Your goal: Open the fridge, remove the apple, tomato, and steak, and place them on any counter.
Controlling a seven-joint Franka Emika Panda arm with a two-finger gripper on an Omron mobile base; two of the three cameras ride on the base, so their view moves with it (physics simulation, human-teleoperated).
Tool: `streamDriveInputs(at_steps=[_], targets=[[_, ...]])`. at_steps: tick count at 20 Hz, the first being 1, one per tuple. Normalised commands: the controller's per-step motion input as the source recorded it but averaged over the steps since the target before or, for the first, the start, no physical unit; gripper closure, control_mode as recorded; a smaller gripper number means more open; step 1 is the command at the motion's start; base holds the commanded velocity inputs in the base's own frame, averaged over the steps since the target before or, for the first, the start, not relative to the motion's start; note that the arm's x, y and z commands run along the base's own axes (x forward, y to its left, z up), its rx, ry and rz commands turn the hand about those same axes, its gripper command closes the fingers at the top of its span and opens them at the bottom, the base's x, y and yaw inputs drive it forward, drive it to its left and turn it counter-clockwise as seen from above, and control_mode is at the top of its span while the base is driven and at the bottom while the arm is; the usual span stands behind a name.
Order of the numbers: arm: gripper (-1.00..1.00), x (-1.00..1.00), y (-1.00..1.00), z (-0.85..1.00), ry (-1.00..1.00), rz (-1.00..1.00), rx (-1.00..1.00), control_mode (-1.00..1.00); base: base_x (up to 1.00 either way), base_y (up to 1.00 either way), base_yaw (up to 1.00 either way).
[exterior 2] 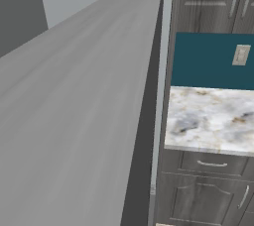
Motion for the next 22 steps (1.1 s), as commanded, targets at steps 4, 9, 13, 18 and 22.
streamDriveInputs(at_steps=[4, 9, 13, 18, 22], targets=[[-1.00, 0.38, 0.08, -0.15, 0.05, -0.01, 0.00, -1.00, 0.00, 0.00, 0.00], [-1.00, 0.33, 0.04, -0.15, 0.06, -0.01, 0.00, -1.00, 0.00, 0.00, 0.00], [-1.00, 0.27, 0.04, -0.29, 0.01, -0.01, 0.00, -1.00, 0.00, 0.00, 0.00], [-1.00, 0.26, 0.06, -0.29, 0.00, -0.01, 0.00, -1.00, 0.00, 0.00, 0.00], [-1.00, 0.15, 0.00, -0.22, 0.01, 0.00, 0.00, -1.00, 0.00, 0.00, 0.00]])
